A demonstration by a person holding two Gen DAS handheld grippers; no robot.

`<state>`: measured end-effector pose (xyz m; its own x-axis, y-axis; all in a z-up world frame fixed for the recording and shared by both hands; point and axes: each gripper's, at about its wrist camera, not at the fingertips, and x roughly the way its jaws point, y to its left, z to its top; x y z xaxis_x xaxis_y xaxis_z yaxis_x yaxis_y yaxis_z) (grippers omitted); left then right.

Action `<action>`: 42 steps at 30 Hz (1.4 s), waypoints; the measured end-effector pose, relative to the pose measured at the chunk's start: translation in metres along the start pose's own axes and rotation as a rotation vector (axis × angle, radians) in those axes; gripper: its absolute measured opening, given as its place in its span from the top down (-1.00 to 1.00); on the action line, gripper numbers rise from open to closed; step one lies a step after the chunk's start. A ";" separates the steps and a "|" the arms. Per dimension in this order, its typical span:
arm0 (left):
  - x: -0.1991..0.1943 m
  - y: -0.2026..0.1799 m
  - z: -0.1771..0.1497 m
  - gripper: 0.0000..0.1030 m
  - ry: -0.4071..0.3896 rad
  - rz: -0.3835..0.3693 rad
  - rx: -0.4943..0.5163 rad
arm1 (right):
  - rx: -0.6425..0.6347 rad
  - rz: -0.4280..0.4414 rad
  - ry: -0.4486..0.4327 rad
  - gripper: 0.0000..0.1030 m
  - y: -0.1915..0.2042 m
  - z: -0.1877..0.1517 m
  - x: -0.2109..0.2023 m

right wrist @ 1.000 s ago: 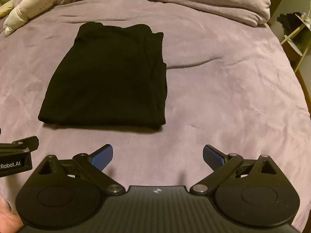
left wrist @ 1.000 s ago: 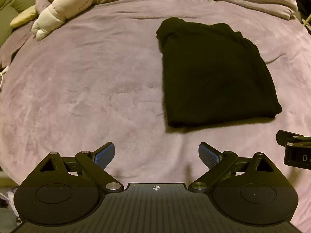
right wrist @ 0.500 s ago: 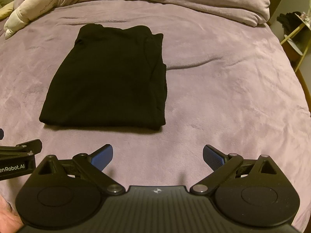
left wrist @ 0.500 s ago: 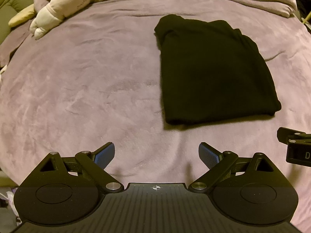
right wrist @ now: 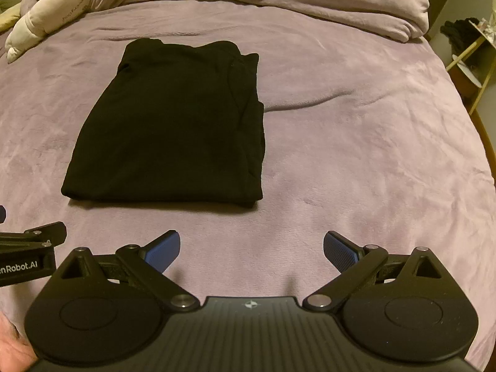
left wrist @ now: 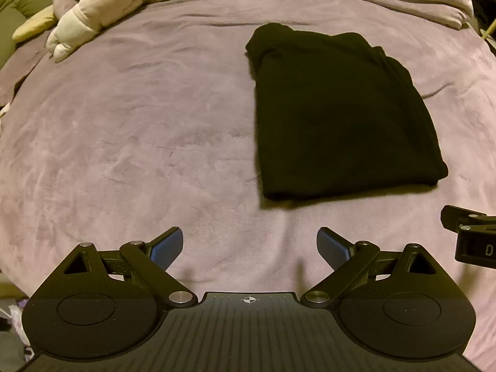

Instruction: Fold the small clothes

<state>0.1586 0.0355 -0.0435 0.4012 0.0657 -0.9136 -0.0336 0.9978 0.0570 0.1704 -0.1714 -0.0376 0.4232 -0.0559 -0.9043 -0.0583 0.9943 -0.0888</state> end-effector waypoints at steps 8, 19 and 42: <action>0.001 0.000 0.000 -0.88 0.002 -0.003 0.000 | -0.003 -0.004 -0.005 -0.92 0.001 0.000 0.000; 0.002 -0.002 0.000 -0.88 0.001 -0.002 0.003 | -0.001 -0.004 -0.006 -0.92 0.001 0.000 0.000; 0.000 -0.001 0.003 -0.88 -0.009 -0.023 0.006 | -0.007 -0.014 -0.007 -0.92 0.002 0.001 -0.001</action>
<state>0.1614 0.0350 -0.0425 0.4104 0.0425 -0.9109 -0.0183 0.9991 0.0383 0.1710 -0.1691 -0.0360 0.4303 -0.0693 -0.9000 -0.0585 0.9928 -0.1044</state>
